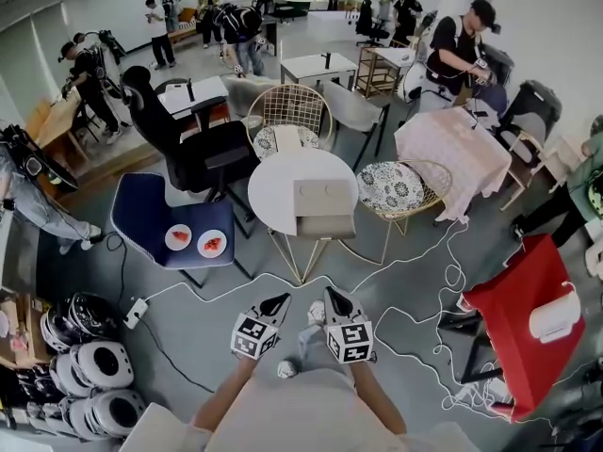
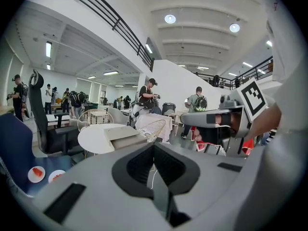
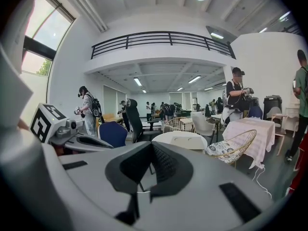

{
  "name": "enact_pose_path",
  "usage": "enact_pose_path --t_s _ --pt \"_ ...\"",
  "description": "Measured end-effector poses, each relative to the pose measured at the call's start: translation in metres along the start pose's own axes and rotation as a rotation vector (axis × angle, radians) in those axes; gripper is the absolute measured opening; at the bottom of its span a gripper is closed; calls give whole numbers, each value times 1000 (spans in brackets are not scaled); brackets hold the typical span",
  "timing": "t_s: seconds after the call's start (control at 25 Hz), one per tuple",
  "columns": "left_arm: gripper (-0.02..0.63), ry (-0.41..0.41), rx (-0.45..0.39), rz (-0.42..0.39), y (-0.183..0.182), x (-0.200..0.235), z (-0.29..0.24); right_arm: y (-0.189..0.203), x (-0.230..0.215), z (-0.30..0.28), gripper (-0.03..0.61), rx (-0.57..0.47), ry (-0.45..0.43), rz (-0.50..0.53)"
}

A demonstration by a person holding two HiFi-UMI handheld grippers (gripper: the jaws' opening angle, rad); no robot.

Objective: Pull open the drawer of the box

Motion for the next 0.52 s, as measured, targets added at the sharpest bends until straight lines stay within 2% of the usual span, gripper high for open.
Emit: enact_pose_path --t_s 0.24,0.52 --pt "11 -12 5 -6 -8 -6 -8 -4 -12 2 15 -4 -13 3" --pt "11 -7 16 9 7 -2 -9 9 -9 -2 15 13 -18 3"
Point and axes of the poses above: the fingertips, and each gripper's own axes: z backward along the fingers, x to its left, y out of its underside, the point moved 7 cm from there along z, backward along the fingers, and after that the axes turned 8 degrees about -y, right-handed, at the moved point
